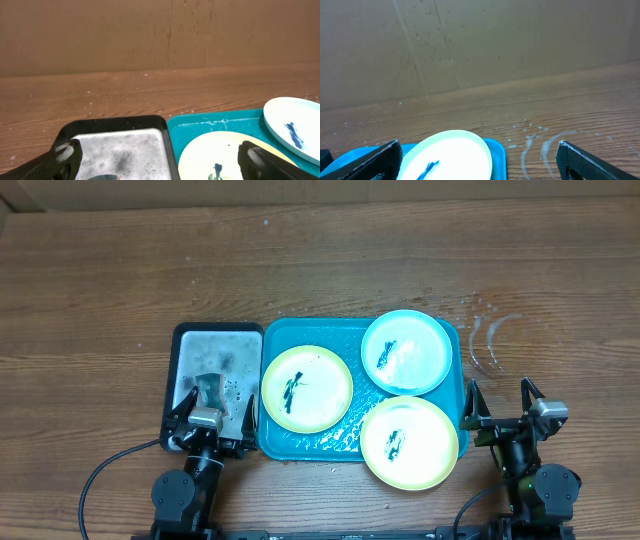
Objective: Clean dirty plates on tray and stack at the side
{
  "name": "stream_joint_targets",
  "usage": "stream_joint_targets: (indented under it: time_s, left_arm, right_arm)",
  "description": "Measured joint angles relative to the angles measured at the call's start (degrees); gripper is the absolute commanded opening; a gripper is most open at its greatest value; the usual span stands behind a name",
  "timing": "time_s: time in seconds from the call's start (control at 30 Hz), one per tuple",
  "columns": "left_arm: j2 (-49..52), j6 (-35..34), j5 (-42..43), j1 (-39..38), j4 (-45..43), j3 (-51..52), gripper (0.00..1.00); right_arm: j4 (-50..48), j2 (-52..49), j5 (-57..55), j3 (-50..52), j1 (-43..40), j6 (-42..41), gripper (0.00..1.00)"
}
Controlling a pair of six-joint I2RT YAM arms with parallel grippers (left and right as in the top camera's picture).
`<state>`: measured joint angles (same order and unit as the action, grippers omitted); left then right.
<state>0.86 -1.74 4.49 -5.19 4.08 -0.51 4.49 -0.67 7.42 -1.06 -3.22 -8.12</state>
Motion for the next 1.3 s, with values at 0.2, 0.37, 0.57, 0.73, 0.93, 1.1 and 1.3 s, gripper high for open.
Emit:
stream_joint_targets:
  time_s: [0.2, 0.37, 0.57, 0.73, 0.93, 1.1, 1.3]
  left_arm:
    - [0.00, 0.00, 0.00, 0.00, 0.00, 0.00, 1.00]
    - [0.00, 0.00, 0.00, 0.00, 0.00, 0.00, 0.99]
    - [0.00, 0.00, 0.00, 0.00, 0.00, 0.00, 0.99]
    - [0.00, 0.00, 0.00, 0.00, 0.00, 0.00, 0.99]
    - [0.00, 0.00, 0.00, 0.00, 0.00, 0.00, 1.00]
    - [0.00, 0.00, 0.00, 0.00, 0.00, 0.00, 1.00]
    - [0.00, 0.00, 0.00, 0.00, 0.00, 0.00, 0.99]
  right_arm:
    - [0.02, 0.00, 0.02, 0.02, 0.00, 0.00, 1.00]
    - [0.04, 0.00, 0.00, 0.00, 0.00, 0.02, 1.00]
    - [0.02, 0.00, 0.02, 0.02, -0.02, 0.02, 0.99]
    - [0.02, 0.00, 0.02, 0.00, 0.00, 0.02, 1.00]
    - [0.02, 0.00, 0.04, 0.00, -0.02, 0.00, 1.00]
    - [0.02, 0.00, -0.74, 0.02, 0.00, 0.52, 1.00]
    - [0.44, 0.00, -5.29, 0.02, 0.00, 1.75, 1.00]
